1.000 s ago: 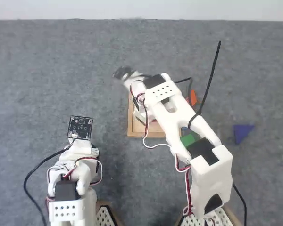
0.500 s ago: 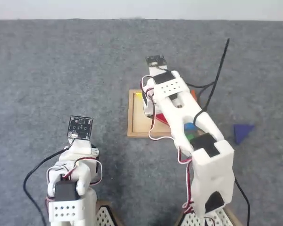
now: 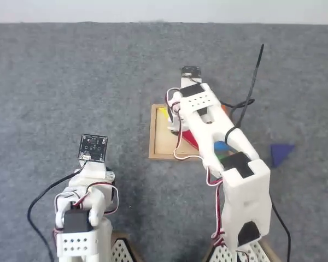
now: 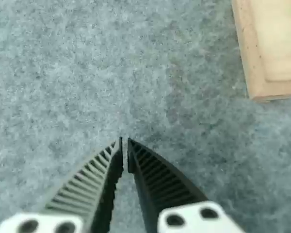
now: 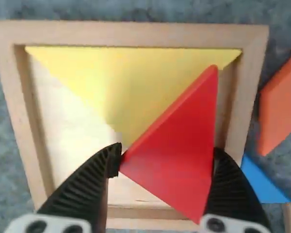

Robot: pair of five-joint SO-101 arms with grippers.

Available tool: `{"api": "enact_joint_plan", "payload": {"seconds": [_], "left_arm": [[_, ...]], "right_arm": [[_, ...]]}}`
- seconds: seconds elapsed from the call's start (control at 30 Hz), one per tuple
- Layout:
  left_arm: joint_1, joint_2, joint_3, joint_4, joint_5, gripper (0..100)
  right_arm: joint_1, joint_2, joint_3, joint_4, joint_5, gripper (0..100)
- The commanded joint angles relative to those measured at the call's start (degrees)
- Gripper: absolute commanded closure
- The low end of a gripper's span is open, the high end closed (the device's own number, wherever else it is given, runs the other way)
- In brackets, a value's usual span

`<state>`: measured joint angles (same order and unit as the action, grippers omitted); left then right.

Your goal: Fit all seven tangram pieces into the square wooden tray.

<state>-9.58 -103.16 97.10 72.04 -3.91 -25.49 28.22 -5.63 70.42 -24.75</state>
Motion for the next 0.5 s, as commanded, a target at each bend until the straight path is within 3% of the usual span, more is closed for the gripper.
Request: {"api": "enact_joint_plan", "payload": {"seconds": [0.0,0.47], "left_arm": [[0.26,-0.97,-0.57,0.18,-0.09,98],[0.26,-0.97,-0.57,0.18,-0.09,98]], "right_arm": [[2.86,-0.66,-3.34,-0.40,-1.76,82.9],[2.95,-3.74,-3.08,0.13,-1.93,82.1]]}}
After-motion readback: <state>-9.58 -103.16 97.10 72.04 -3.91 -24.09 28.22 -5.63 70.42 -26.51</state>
